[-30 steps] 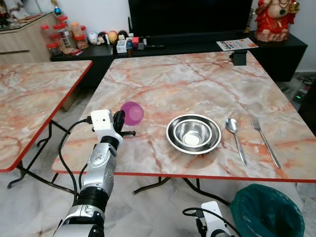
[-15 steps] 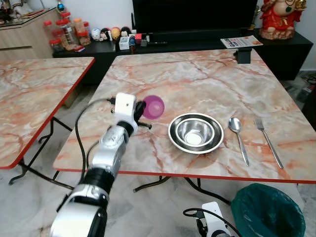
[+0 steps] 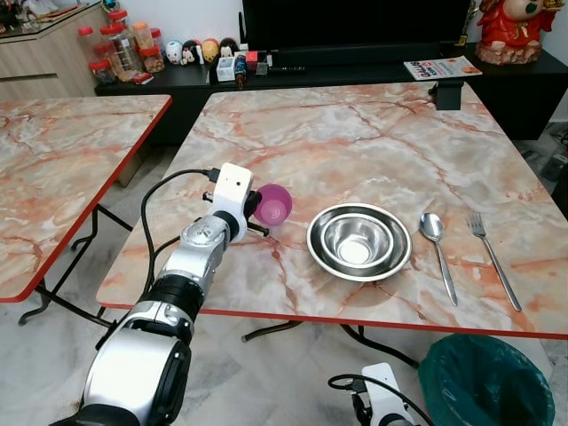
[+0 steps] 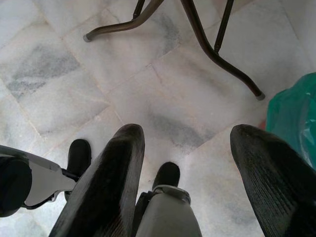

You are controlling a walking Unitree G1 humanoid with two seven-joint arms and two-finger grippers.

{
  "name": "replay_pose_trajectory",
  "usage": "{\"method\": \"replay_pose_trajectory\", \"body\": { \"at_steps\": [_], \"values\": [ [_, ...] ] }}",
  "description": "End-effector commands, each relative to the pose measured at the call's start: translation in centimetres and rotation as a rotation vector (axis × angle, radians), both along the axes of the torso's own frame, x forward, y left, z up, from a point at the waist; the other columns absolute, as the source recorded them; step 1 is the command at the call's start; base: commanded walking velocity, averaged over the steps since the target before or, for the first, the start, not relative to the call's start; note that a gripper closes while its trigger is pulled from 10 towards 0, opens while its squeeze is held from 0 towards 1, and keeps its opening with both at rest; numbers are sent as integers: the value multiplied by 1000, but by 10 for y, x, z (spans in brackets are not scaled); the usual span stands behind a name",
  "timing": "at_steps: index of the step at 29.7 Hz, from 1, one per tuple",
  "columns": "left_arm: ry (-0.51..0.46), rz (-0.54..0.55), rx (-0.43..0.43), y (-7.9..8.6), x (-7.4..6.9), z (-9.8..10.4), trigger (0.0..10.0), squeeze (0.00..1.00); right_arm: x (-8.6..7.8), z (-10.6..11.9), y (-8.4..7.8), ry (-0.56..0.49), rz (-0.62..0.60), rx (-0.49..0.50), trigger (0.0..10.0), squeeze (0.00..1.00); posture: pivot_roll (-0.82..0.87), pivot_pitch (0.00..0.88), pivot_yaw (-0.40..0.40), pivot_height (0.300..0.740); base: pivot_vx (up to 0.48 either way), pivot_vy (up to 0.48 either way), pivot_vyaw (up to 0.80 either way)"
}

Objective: Setting the table

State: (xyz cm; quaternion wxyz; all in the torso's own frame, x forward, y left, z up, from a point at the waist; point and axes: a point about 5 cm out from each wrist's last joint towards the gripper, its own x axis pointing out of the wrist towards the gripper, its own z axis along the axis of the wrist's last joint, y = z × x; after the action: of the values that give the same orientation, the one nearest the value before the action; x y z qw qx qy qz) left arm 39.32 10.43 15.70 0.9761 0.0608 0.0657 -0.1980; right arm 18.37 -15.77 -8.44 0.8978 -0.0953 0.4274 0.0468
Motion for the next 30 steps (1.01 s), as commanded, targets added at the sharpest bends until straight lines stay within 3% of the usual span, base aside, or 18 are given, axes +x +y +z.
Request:
{"method": "replay_pose_trajectory", "body": {
  "at_steps": [1, 19, 22, 25, 27, 30],
  "values": [
    [25, -6, -2, 1, 2, 2, 10000, 0, -2, -1, 2, 10, 6, 2, 10000, 0, -34, 25, 106, 740, 0, 0, 0],
    [55, -2, 3, 1, 4, 4, 10000, 0, -3, -2, 2, 12, 1, 3, 10000, 0, -38, 26, 110, 740, 0, 0, 0],
    [14, 7, -5, 4, 6, 12, 10000, 0, -3, -1, 2, 12, 0, 4, 10000, 0, -35, 25, 110, 740, 0, 0, 0],
    [-108, 60, -66, 10, 7, 25, 10000, 0, -3, -1, 2, 11, 0, 5, 10000, 0, -39, 25, 113, 740, 0, 0, 0],
    [-204, 115, -170, 17, 4, 34, 10000, 0, -3, -2, 2, 12, -2, 6, 10000, 0, -39, 25, 113, 740, 0, 0, 0],
    [-291, 159, -247, 23, -1, 38, 10000, 0, -3, -2, 2, 17, -6, 9, 10000, 0, -39, 25, 113, 740, 0, 0, 0]
  ]
}}
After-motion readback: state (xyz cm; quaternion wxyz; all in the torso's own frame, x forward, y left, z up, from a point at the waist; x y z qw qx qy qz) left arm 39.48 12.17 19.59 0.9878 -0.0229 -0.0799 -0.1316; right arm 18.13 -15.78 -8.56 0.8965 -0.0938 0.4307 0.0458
